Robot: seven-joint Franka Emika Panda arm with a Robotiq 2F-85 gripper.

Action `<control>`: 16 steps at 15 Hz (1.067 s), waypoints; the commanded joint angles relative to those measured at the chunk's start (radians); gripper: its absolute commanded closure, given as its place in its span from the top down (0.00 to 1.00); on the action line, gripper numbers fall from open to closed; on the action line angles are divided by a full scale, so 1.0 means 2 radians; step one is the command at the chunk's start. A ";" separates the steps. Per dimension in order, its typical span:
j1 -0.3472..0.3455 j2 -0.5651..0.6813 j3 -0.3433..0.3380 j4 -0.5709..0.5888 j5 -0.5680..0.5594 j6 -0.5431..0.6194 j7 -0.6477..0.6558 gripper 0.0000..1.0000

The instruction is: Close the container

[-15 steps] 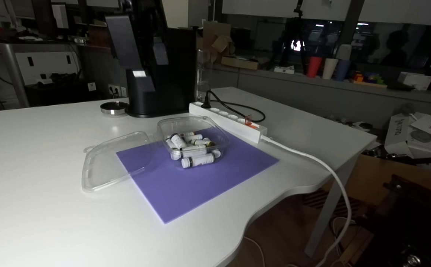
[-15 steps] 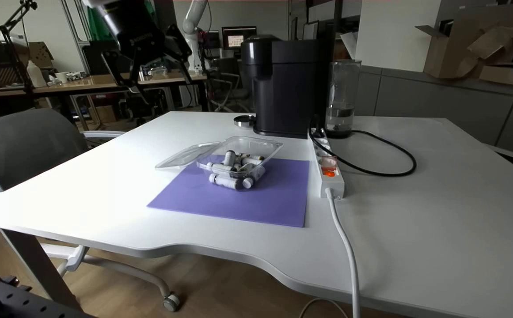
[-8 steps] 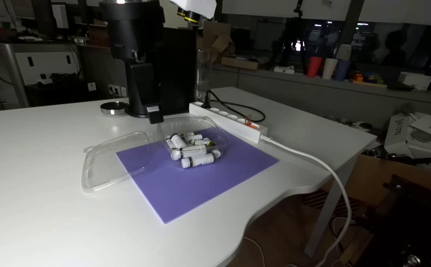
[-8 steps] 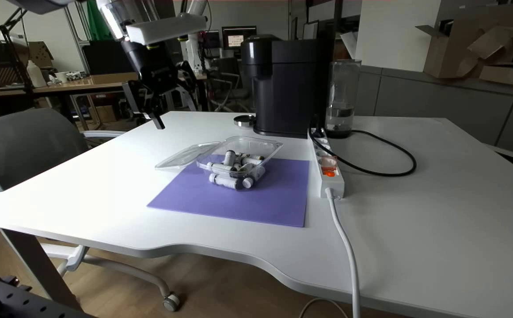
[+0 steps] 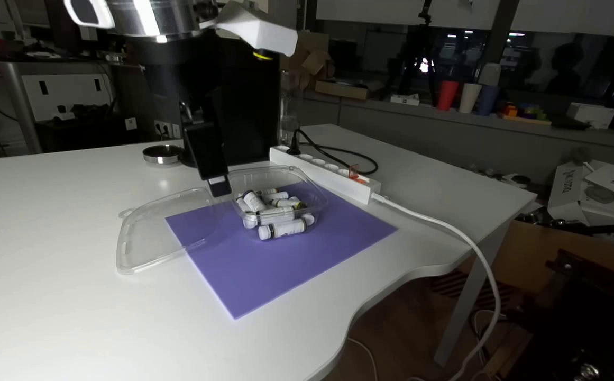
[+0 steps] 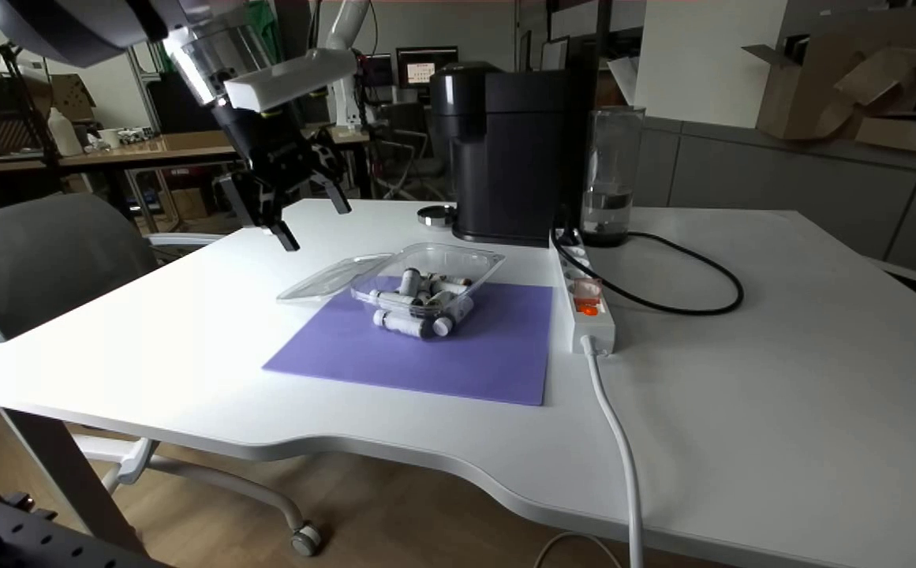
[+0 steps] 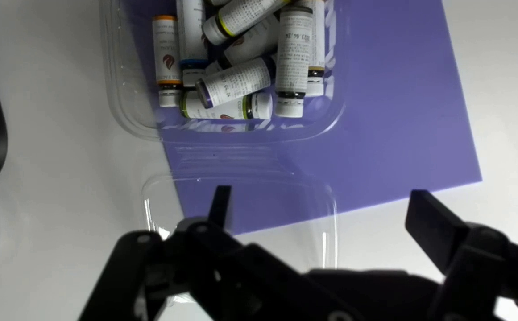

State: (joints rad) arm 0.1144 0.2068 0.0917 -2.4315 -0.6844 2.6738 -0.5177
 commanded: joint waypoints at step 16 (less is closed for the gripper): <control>0.095 0.085 -0.047 0.043 -0.285 -0.027 0.265 1.00</control>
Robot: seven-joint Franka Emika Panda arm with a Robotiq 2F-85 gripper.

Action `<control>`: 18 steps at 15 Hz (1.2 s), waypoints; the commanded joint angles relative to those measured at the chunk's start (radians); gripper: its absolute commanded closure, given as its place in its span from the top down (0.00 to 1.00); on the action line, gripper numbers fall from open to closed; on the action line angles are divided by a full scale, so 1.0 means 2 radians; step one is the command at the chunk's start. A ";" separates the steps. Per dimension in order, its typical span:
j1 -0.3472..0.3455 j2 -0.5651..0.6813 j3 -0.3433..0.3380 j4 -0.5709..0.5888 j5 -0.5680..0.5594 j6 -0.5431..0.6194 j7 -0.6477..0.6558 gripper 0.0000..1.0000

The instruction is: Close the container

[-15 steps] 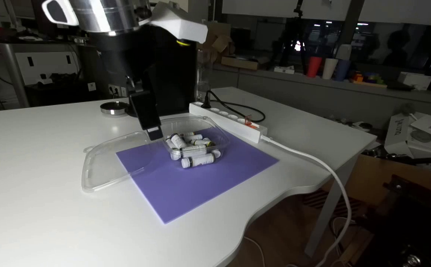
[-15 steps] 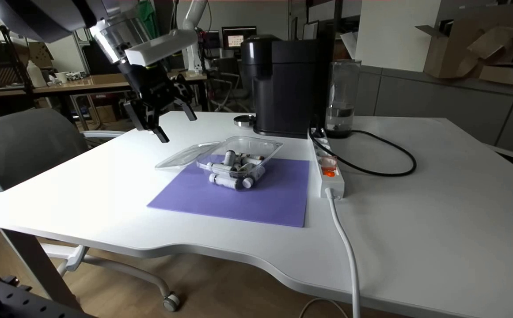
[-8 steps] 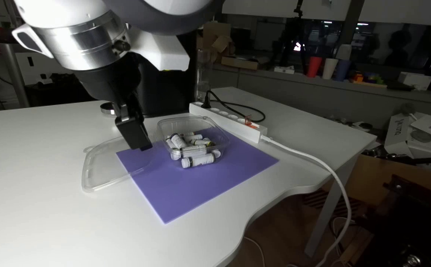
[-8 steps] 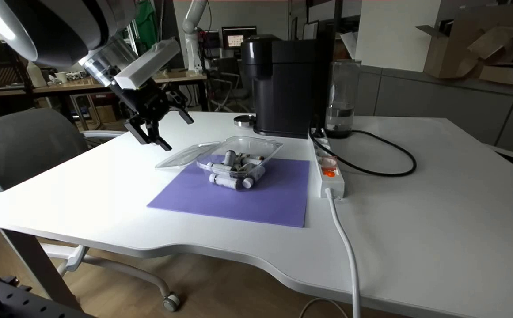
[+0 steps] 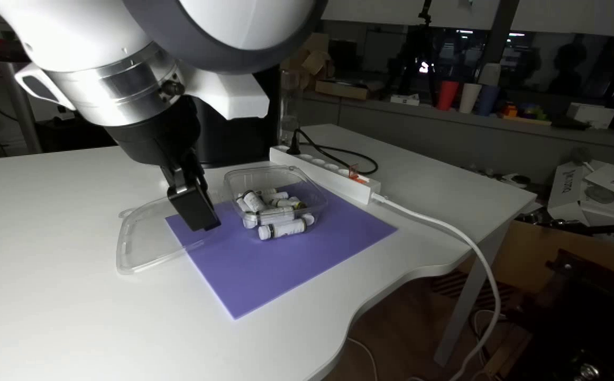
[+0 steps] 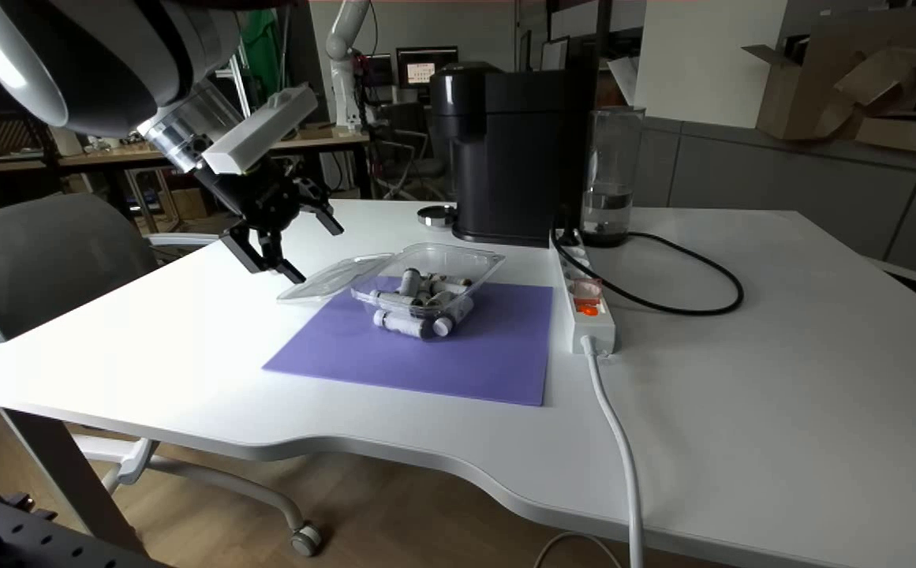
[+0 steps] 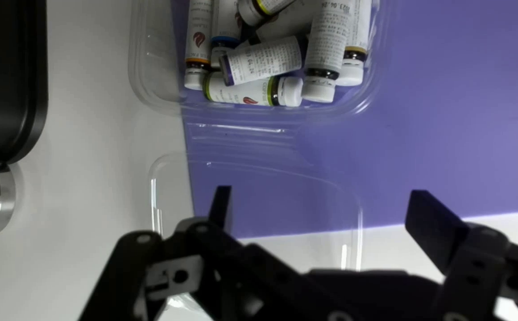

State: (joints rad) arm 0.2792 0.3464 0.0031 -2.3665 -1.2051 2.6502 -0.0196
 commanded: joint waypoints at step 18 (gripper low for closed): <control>-0.013 0.112 0.060 0.084 -0.154 -0.105 0.165 1.00</control>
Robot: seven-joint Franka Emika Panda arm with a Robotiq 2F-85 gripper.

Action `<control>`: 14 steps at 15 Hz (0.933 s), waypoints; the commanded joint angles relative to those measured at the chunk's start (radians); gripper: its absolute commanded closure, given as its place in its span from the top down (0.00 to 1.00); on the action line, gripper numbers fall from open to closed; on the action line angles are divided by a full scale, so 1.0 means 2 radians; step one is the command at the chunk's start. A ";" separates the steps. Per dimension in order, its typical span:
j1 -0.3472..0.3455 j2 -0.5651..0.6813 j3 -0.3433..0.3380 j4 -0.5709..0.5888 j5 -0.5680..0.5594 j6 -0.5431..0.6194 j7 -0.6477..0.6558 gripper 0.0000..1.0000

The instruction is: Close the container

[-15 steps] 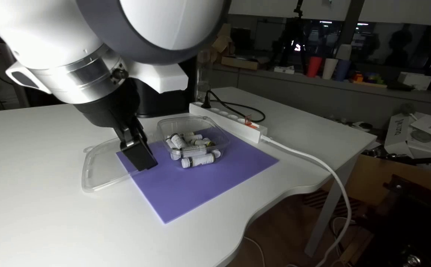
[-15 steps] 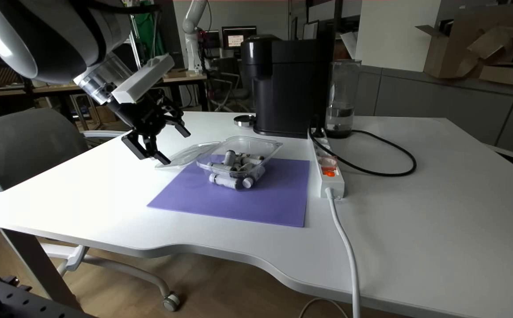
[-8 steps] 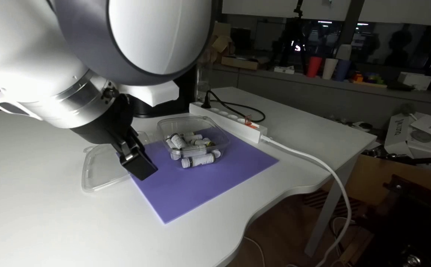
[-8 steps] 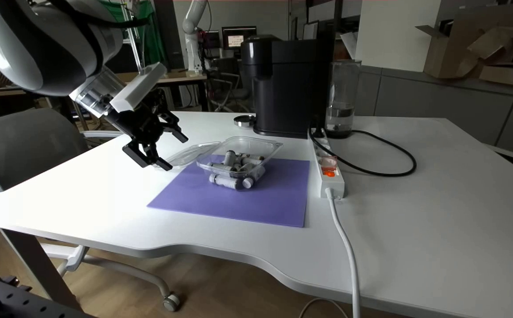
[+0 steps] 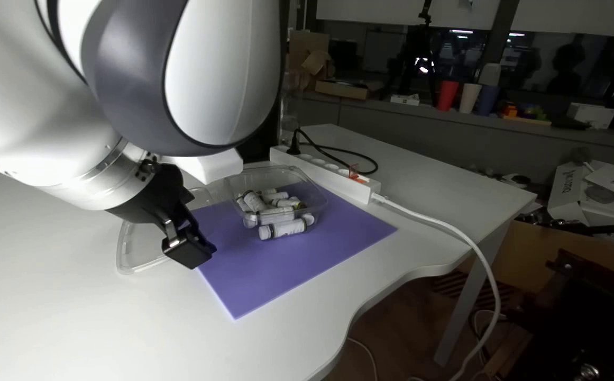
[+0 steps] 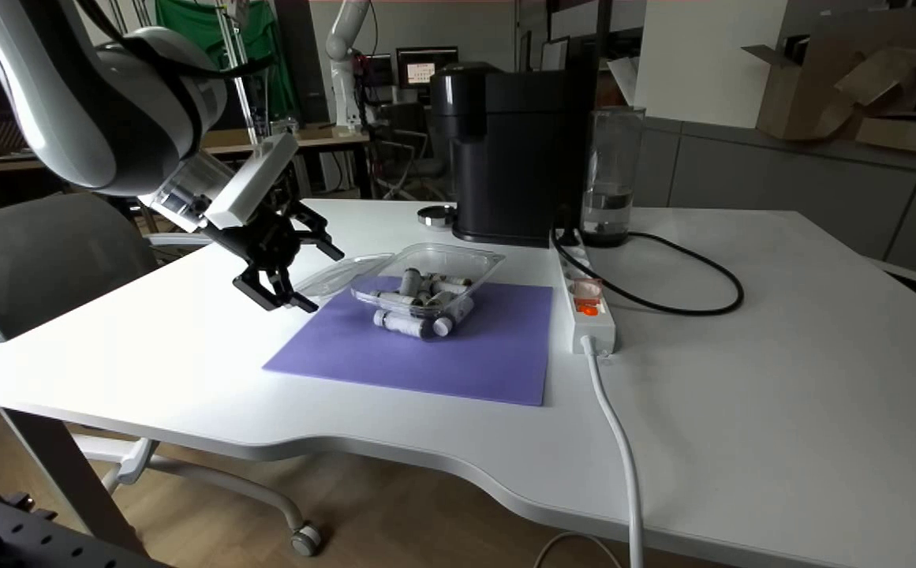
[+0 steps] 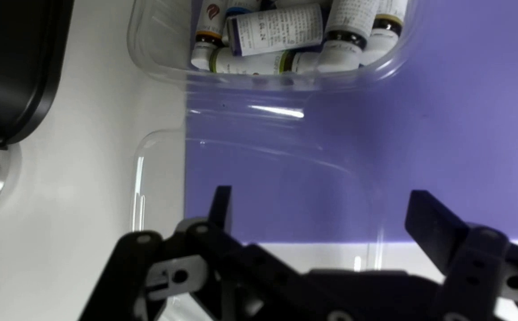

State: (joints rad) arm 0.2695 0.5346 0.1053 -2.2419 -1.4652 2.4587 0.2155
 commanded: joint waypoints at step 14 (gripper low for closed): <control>-0.003 0.018 0.032 0.040 -0.073 -0.078 0.120 1.00</control>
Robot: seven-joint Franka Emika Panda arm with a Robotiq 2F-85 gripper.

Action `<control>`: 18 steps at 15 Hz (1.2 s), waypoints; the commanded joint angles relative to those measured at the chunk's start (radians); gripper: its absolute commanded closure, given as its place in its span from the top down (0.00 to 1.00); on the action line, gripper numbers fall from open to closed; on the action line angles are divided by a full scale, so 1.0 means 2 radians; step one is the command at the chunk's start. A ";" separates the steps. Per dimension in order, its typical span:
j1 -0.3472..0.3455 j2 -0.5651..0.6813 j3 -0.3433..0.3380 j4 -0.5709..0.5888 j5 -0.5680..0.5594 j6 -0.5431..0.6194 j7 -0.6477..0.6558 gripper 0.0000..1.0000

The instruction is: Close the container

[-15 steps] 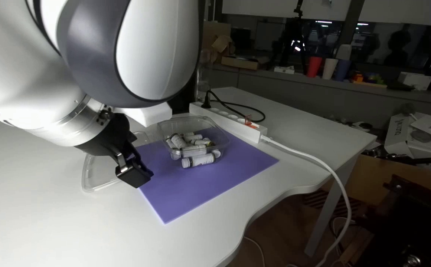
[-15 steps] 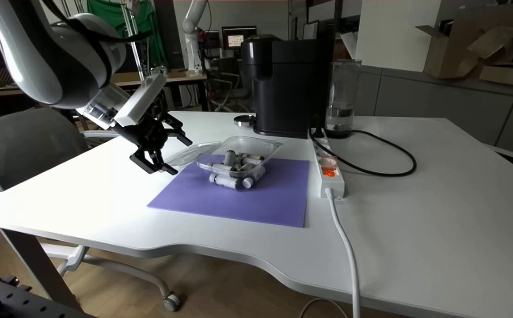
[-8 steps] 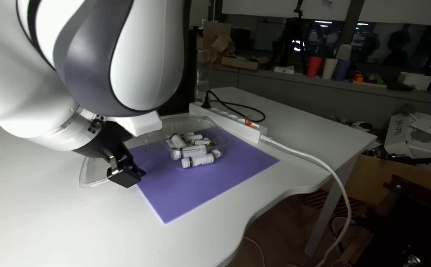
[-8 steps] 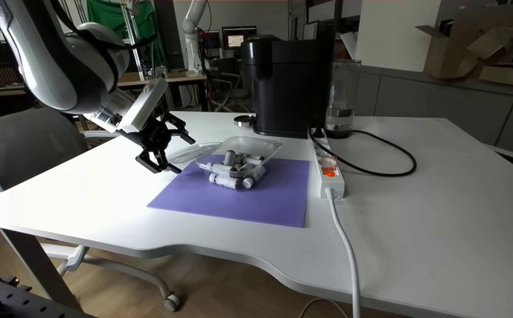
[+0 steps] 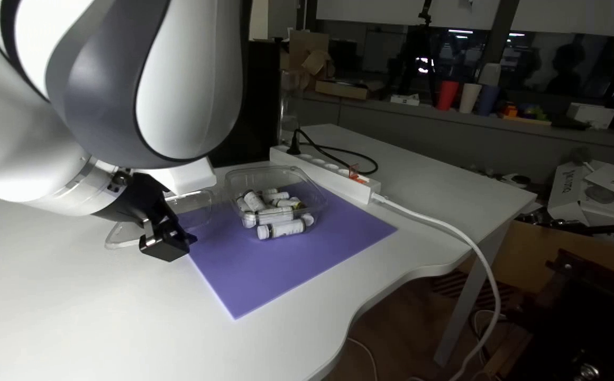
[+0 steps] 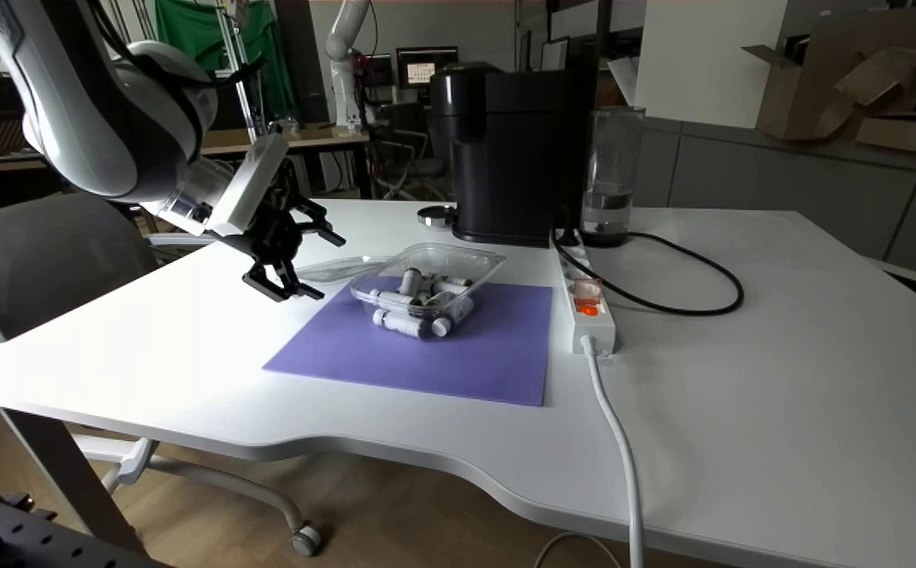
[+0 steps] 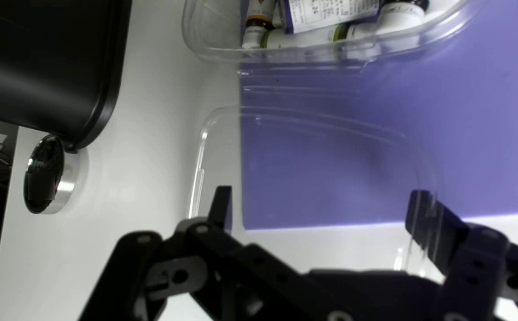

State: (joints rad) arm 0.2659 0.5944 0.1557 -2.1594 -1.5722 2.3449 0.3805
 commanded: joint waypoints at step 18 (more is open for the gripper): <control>-0.008 -0.103 0.041 -0.051 0.001 -0.126 0.175 1.00</control>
State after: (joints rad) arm 0.2657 0.4706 0.2244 -2.1925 -1.5969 2.1082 0.6834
